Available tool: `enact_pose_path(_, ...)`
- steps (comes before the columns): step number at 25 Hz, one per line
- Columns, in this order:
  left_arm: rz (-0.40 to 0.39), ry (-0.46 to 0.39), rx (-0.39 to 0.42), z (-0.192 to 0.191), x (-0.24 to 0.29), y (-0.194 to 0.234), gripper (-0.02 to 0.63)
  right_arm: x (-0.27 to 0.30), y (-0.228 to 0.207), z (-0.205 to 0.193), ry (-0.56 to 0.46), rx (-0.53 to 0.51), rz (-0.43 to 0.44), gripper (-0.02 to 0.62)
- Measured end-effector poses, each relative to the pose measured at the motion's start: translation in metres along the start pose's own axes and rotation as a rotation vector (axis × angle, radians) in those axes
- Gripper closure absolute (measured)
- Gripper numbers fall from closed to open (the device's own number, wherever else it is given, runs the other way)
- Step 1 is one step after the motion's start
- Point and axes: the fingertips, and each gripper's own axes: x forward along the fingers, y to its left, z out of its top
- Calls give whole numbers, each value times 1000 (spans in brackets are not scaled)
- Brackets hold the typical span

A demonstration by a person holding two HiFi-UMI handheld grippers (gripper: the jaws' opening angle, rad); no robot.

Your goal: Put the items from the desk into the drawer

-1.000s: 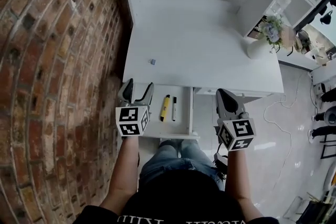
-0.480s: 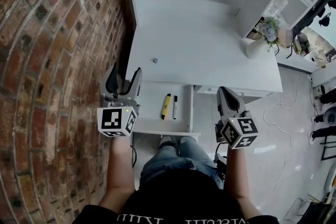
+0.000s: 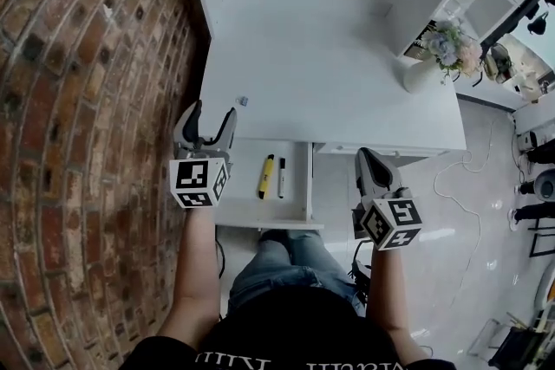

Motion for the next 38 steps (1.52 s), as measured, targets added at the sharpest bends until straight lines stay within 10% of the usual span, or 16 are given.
enact_pose_path(19,-21,551,-72,-181,135,8,394,74,-62,-15,140,-26,16,588)
enact_pose_path(22,-22,571,-78,-186,141,9,430,81,-63,-15,149,-44,24,589)
enact_pose_path(25,-31,549,-122,-180,143,7,599,83,-65,-16,157,-41,24,588)
enact_pose_path(38,-70,365,-149,-110,111,3,607,69,-43,-15,132,-41,50,589)
